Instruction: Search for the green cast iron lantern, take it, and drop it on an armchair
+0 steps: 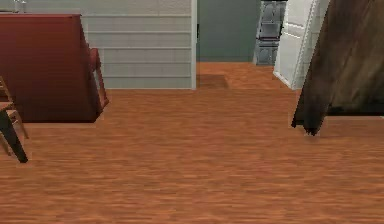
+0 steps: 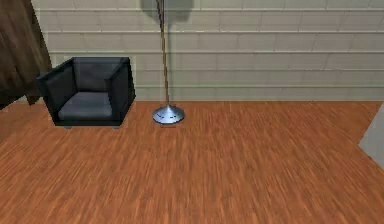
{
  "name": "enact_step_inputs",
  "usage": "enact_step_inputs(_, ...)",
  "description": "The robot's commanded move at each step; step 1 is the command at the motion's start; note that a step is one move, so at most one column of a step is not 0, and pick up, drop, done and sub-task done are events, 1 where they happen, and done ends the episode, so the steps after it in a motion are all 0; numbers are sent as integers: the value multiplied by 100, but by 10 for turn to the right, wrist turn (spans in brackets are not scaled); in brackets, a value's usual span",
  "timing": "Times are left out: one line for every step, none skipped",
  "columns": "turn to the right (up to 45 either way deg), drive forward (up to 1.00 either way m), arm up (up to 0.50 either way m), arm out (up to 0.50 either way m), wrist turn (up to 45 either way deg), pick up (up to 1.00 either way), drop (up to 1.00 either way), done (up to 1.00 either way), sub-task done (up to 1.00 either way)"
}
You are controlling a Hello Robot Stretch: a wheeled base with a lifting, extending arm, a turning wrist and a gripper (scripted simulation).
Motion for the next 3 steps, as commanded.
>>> enact_step_inputs(120,0,0,0,0,0,0,0,0)
enact_step_inputs(0,100,0,0,0,0,0,0,0)
enact_step_inputs(30,0,0,0,0,0,0,0,0)
